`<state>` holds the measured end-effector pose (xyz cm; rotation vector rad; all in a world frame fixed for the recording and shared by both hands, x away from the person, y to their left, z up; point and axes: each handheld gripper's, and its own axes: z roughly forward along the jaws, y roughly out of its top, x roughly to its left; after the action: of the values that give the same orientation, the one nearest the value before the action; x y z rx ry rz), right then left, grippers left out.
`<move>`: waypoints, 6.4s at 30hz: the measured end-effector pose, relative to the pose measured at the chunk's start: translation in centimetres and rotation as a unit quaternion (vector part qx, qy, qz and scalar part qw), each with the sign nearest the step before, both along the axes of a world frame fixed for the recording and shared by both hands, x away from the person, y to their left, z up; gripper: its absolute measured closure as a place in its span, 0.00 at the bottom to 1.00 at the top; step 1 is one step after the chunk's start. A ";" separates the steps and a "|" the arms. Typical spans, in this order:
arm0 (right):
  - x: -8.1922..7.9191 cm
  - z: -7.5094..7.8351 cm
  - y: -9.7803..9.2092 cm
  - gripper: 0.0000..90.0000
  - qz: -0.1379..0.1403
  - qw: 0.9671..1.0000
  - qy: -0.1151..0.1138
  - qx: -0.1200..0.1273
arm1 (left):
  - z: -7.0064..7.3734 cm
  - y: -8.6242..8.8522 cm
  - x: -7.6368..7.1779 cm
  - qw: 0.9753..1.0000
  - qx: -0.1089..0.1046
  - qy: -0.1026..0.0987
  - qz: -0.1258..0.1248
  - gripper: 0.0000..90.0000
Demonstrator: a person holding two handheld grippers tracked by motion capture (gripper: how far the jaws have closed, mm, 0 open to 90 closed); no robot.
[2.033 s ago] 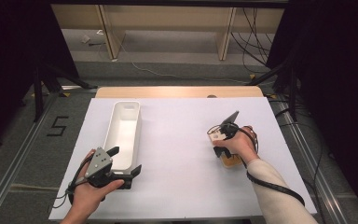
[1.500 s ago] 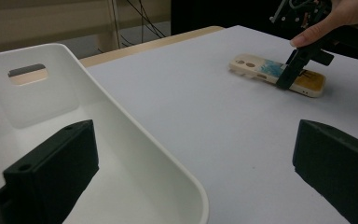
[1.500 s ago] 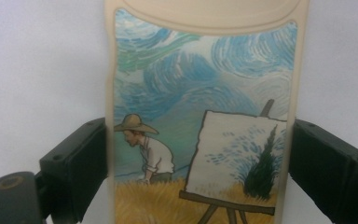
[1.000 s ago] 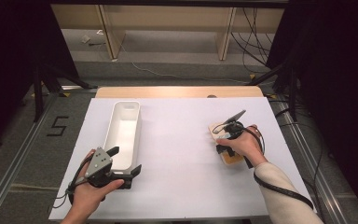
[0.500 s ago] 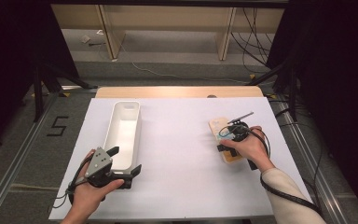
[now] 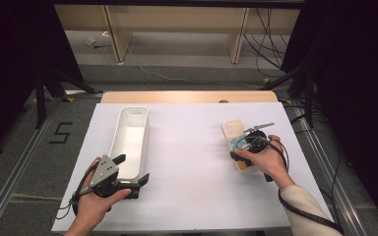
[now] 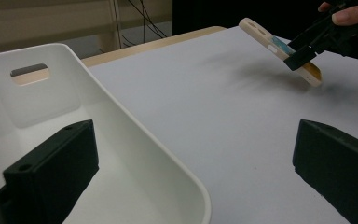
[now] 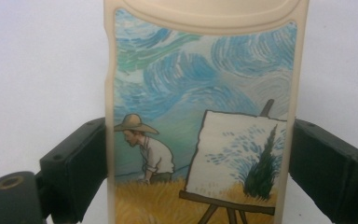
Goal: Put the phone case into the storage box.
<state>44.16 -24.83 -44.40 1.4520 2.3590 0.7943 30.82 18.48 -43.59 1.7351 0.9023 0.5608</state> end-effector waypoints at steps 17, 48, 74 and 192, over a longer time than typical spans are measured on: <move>-0.9 0.0 0.0 0.13 0.030 0.997 -0.062 0.026 | 0.0 0.0 0.0 1.000 0.001 -0.003 0.000 0.00; -2.5 0.5 0.1 0.13 0.063 0.985 -0.142 0.074 | 1.4 -0.3 0.5 1.000 -0.007 -0.007 0.009 0.01; -4.2 0.8 2.8 0.13 0.115 0.972 -0.174 0.105 | 5.6 -6.3 4.6 0.999 -0.013 -0.015 -0.034 0.03; -5.1 0.9 6.3 0.11 0.197 0.951 -0.208 0.114 | 8.8 -16.5 11.0 0.988 -0.010 0.075 -0.137 0.88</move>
<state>39.09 -18.54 -43.46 0.7715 2.2938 1.3620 41.80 1.96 -34.80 1.8630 0.7518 0.2428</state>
